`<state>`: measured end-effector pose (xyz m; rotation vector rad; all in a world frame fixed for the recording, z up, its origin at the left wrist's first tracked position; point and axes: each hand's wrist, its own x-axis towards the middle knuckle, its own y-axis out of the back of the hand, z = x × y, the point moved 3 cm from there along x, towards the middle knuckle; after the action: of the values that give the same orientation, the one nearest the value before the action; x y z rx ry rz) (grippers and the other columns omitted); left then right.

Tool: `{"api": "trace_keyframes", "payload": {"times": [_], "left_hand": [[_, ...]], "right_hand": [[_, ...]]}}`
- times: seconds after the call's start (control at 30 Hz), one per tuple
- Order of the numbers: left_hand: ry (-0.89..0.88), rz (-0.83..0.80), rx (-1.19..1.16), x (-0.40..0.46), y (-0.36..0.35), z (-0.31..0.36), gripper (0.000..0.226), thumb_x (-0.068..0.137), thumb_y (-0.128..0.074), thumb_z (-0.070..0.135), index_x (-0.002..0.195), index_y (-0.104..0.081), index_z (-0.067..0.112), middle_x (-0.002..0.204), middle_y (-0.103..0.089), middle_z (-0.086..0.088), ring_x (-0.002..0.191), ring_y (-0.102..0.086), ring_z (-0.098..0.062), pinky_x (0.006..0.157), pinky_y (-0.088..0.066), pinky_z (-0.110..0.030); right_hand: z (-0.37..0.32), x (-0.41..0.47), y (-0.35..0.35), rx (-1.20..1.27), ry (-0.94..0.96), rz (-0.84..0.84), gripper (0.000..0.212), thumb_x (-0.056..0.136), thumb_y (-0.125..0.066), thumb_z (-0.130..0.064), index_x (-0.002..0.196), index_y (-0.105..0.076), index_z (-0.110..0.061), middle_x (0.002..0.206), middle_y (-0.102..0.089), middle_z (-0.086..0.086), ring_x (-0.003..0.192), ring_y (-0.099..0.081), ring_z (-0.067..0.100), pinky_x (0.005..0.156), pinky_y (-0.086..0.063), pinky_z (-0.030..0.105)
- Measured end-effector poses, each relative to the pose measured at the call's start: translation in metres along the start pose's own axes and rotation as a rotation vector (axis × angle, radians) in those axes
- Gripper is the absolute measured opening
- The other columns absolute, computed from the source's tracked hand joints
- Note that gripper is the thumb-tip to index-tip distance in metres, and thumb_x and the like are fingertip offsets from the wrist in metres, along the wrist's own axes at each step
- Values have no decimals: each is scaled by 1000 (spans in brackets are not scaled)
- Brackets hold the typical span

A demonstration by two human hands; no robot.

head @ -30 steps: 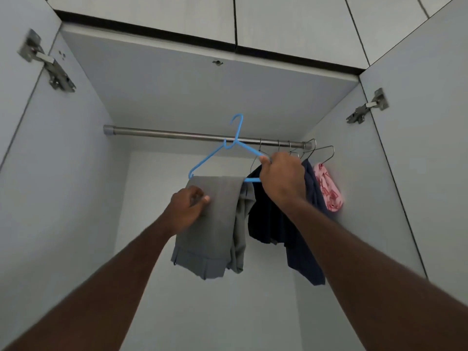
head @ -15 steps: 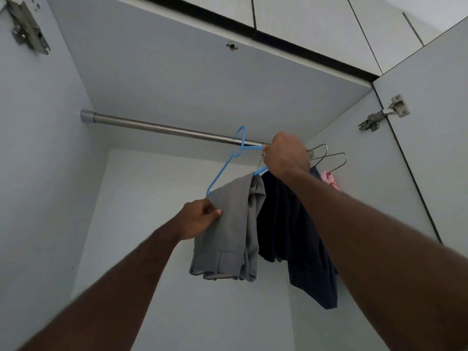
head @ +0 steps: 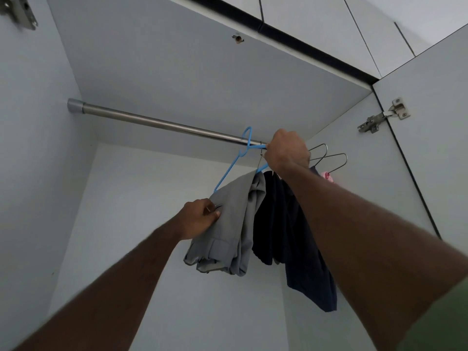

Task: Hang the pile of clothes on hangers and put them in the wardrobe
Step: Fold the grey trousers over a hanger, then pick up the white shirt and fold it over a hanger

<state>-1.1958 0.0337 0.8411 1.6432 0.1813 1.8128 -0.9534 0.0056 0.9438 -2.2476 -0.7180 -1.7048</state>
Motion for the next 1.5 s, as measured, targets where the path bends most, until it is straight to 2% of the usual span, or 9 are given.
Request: {"api": "trace_keyframes", "payload": {"times": [0.27, 0.43, 0.67, 0.8, 0.9, 1.07, 1.13, 1.3, 1.5], "left_hand": [[-37, -76, 55, 1, -13, 5, 13, 95, -64, 25, 105, -61, 18, 98, -61, 2, 91, -56, -18, 75, -38, -23], [-33, -102, 39, -7, -22, 3, 21, 92, -68, 23, 111, -64, 14, 95, -61, 5, 91, -55, -15, 66, -36, -14], [-44, -86, 55, -18, -23, 11, 13, 89, -70, 20, 100, -66, 15, 84, -62, 9, 83, -57, -13, 61, -34, -3], [-74, 24, 23, -23, -19, 31, 6, 88, -72, 17, 84, -69, 15, 79, -69, -2, 68, -58, -4, 58, -37, -7], [-99, 121, 50, -29, -17, 45, 16, 88, -72, 21, 73, -67, 17, 69, -65, 0, 67, -61, -14, 65, -41, -22], [-120, 204, 52, -40, -11, 81, 22, 88, -72, 21, 67, -64, 20, 64, -61, 1, 67, -58, -18, 69, -38, -22], [-134, 219, 53, -46, -13, 98, 19, 87, -72, 19, 69, -68, 14, 65, -62, -2, 68, -59, -19, 69, -38, -22], [-165, 186, -5, -65, -30, 134, 14, 88, -72, 16, 79, -75, 5, 74, -69, -7, 73, -63, -21, 72, -47, -28], [-109, 95, -209, -108, -83, 164, 20, 92, -68, 18, 76, -70, 6, 62, -68, -10, 48, -62, -14, 52, -53, -25]], "right_hand": [[-9, -7, -11, -129, 64, -37, 19, 97, -59, -9, 115, -64, -7, 89, -56, 8, 94, -66, 32, 73, -57, 44], [-2, -20, -26, -126, 62, -64, 24, 98, -54, -6, 120, -63, -6, 112, -67, 14, 102, -66, 35, 80, -56, 45], [7, -23, -23, -17, 70, -37, 16, 97, -57, -15, 108, -64, -7, 102, -68, 13, 92, -68, 34, 78, -59, 43], [16, -30, -14, 54, 76, -47, 21, 94, -54, -18, 109, -64, -6, 107, -68, 15, 97, -67, 37, 77, -56, 41], [30, -39, -5, 102, 77, -62, 25, 98, -52, -26, 112, -60, -6, 114, -66, 15, 105, -65, 37, 73, -46, 36], [59, -63, 19, 50, 135, -126, 21, 94, -54, -24, 106, -61, -7, 106, -67, 17, 99, -65, 39, 69, -42, 35], [75, -78, 27, -14, 161, -174, 25, 94, -52, -25, 109, -60, -7, 109, -66, 18, 103, -63, 40, 78, -47, 40], [125, -114, 46, -89, 109, -262, 27, 96, -53, -26, 115, -62, -10, 119, -64, 15, 114, -60, 38, 92, -48, 41], [199, -157, 76, -133, 0, -333, 27, 93, -51, -27, 111, -61, -10, 112, -60, 15, 106, -60, 39, 79, -44, 37]]}}
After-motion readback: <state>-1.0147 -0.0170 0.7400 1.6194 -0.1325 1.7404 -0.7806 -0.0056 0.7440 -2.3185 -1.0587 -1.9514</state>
